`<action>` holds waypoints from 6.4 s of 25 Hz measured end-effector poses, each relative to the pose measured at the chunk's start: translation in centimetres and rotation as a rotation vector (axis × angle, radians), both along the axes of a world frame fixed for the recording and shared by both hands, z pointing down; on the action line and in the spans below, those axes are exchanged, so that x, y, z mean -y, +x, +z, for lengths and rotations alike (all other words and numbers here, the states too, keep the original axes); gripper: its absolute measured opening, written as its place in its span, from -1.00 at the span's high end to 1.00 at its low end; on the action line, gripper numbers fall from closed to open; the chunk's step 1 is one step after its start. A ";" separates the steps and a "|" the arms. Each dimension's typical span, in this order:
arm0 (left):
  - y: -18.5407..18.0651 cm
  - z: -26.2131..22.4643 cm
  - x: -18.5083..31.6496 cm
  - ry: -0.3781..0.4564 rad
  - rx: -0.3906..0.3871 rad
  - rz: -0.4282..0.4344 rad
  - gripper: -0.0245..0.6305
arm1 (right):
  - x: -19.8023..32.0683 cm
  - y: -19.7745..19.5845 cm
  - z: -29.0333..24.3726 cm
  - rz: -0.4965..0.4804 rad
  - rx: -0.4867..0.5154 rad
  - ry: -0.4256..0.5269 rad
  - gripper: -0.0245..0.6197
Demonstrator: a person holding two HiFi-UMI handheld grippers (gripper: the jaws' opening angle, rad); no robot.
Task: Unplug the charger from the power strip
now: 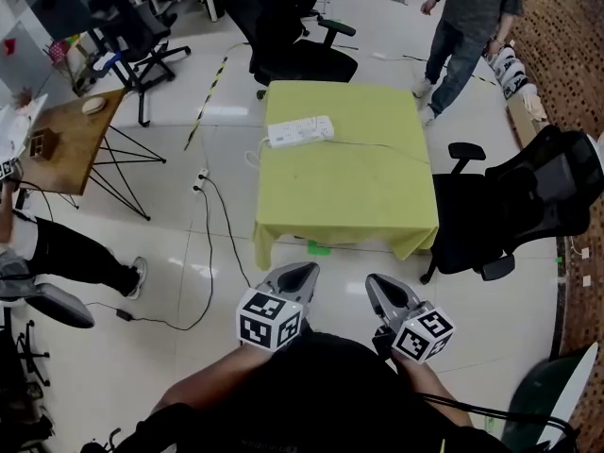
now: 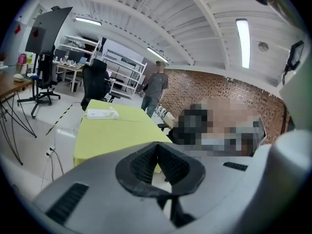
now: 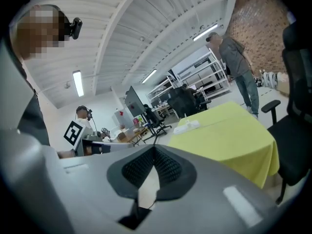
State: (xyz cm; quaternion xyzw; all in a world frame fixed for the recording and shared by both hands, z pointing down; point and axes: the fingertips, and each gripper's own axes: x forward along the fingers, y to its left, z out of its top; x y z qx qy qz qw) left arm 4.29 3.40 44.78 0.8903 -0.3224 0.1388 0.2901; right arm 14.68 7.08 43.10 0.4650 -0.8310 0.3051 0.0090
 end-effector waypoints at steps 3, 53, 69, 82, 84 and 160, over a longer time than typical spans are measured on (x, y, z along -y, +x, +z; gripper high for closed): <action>0.7 -1.0 5.3 0.020 -0.043 0.016 0.91 | 4.8 -0.1 -0.4 -0.002 -0.032 -0.011 0.91; -5.3 6.9 27.9 -0.183 0.095 -0.274 0.91 | 43.8 -3.1 16.8 -0.387 -0.486 -0.199 0.37; -8.5 6.5 27.8 -0.168 0.083 -0.311 0.91 | 46.7 -4.6 20.6 -0.273 -0.609 -0.253 0.26; -9.3 7.0 26.5 -0.176 0.085 -0.307 0.91 | 46.9 -4.9 19.4 -0.231 -0.598 -0.225 0.46; -9.3 6.8 26.3 -0.175 0.085 -0.302 0.91 | 47.0 -4.9 18.8 -0.225 -0.590 -0.214 0.49; -4.0 6.2 21.5 -0.083 0.087 0.089 0.91 | 25.1 4.9 11.9 0.121 -0.194 -0.230 0.92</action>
